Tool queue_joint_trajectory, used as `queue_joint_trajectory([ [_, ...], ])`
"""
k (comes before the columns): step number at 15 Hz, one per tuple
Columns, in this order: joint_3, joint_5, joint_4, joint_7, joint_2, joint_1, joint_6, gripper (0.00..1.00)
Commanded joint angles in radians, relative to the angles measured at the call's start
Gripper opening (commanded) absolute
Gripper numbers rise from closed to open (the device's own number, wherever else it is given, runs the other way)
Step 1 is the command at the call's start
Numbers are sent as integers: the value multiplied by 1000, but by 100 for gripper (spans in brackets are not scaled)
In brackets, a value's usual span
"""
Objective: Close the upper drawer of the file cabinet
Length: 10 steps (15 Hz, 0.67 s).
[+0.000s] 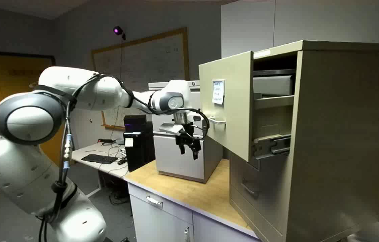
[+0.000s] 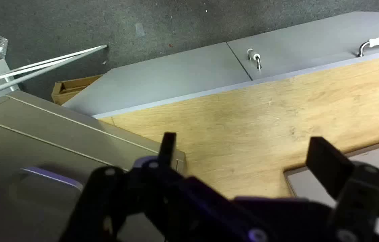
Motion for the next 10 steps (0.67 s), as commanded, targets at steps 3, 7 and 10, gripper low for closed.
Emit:
queue_joint_trajectory([
  [3,-6,-2,2,2,0,7,-2,100],
  [7,-3,-10,2,12,1,4,2,100],
  [10,15,-45,-2,60,1,-4,28,100],
])
